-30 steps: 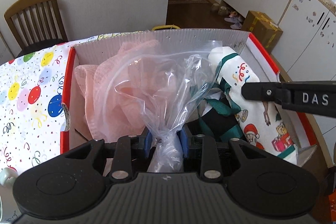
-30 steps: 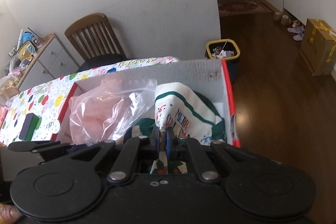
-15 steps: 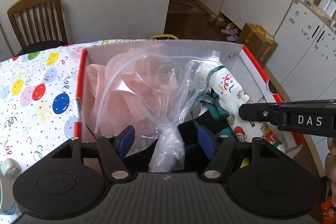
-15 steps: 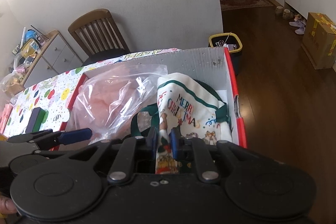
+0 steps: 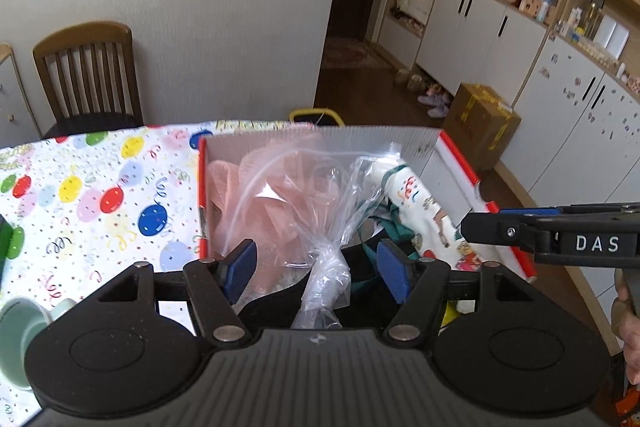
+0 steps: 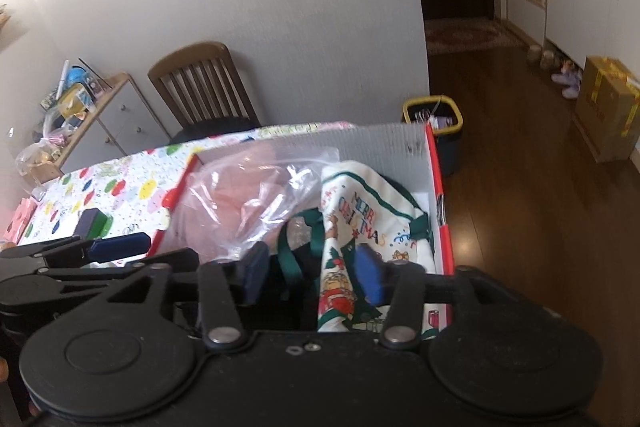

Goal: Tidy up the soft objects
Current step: 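Lower the tote bag and plastic bag into the box and open both grippers, then move both grippers back over the table toward the napkin and sponge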

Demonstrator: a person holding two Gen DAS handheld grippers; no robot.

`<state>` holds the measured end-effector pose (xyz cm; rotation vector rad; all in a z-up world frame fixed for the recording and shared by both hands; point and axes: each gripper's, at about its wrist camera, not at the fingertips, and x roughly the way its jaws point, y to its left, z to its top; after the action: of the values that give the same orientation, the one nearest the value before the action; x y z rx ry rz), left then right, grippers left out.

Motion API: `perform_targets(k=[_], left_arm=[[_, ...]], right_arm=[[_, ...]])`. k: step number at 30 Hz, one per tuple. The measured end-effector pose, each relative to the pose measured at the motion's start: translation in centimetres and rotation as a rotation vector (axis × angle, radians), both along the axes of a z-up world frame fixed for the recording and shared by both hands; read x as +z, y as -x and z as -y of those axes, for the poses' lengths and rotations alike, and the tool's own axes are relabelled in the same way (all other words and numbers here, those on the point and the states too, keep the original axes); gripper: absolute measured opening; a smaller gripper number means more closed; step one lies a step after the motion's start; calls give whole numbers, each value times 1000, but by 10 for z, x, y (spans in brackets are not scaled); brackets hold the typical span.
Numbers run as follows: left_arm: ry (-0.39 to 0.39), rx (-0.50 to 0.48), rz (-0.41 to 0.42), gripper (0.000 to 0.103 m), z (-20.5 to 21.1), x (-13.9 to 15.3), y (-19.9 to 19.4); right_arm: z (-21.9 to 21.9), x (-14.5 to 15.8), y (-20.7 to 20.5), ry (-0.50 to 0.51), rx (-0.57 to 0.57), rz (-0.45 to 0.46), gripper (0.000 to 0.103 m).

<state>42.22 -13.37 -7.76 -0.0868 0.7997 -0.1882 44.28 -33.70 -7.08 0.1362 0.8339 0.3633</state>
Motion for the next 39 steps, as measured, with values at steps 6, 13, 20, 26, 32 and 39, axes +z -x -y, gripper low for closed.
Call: perform_targets(k=[6, 13, 20, 26, 32, 39], left_arm=[[7, 11, 52, 66, -14, 24, 29], [21, 43, 75, 78, -43, 47, 64], [56, 69, 100, 83, -80, 63, 99], [66, 97, 107, 87, -123, 69, 121], [100, 114, 96, 96, -182, 72, 138], [77, 110, 116, 101, -258, 83, 151]], right_arm=[[-3, 18, 22, -4, 18, 35, 62], [-20, 41, 46, -13, 64, 68, 78], [-52, 60, 68, -28, 139, 101, 94], [-94, 72, 82, -14, 201, 119, 99], [-144, 82, 93, -22, 242, 131, 102], [-217, 85, 98, 1, 271, 129, 102]])
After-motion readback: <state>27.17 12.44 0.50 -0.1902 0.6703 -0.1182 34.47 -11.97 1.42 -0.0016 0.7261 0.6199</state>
